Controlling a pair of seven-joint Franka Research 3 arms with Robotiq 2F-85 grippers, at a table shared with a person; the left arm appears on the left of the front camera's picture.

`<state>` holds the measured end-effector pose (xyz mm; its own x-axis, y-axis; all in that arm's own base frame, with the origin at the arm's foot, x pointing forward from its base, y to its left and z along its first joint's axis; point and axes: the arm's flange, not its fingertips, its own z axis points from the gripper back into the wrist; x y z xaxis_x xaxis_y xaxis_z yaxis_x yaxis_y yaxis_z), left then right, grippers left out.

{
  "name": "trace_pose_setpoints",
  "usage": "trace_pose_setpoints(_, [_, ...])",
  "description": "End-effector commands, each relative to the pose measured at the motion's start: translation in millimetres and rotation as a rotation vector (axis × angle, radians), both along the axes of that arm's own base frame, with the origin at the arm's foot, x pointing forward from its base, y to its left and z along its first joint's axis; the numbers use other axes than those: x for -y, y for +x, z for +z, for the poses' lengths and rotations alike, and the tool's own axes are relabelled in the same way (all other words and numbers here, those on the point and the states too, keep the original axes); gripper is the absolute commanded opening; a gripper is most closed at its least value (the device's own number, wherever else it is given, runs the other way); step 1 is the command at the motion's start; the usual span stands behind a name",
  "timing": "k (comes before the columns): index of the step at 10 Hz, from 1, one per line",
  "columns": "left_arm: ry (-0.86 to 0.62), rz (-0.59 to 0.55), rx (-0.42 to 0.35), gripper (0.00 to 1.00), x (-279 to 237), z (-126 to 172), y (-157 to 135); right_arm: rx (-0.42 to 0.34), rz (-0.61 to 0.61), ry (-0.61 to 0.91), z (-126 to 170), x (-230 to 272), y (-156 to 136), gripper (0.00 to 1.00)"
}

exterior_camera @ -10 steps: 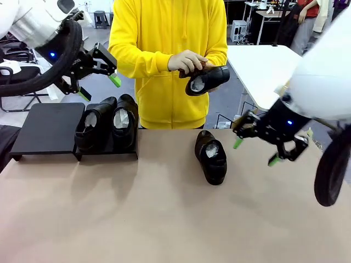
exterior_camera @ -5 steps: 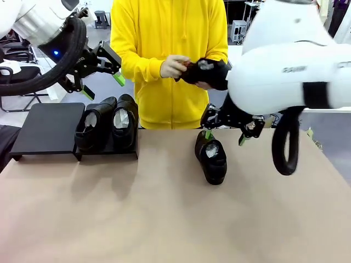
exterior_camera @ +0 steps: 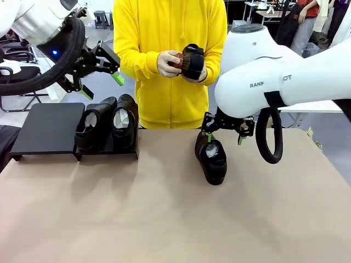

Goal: Organize the shoes by placing them on the stand.
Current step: Pick up one Shoe and place it in the middle of the table.

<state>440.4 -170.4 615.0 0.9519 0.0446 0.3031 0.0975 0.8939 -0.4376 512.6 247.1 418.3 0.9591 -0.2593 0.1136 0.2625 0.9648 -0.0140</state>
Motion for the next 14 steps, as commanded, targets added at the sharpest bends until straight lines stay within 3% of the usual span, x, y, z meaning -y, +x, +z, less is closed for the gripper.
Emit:
trace_pose_setpoints(1, [-0.006,-0.002,0.013,1.00,-1,0,-1,-0.051,-0.014,-0.039,-11,-13,21,1.00])
trace_pose_setpoints(3, [-0.006,-0.002,0.013,1.00,-1,0,-1,-0.109,-0.009,-0.064,-34,-9,31,1.00])
trace_pose_setpoints(9, [-0.006,-0.002,0.013,1.00,-1,0,-1,-0.142,0.085,-0.028,-70,13,44,1.00])
trace_pose_setpoints(14, [-0.006,-0.002,0.013,1.00,-1,0,-1,-0.177,0.132,0.033,-93,13,47,0.02])
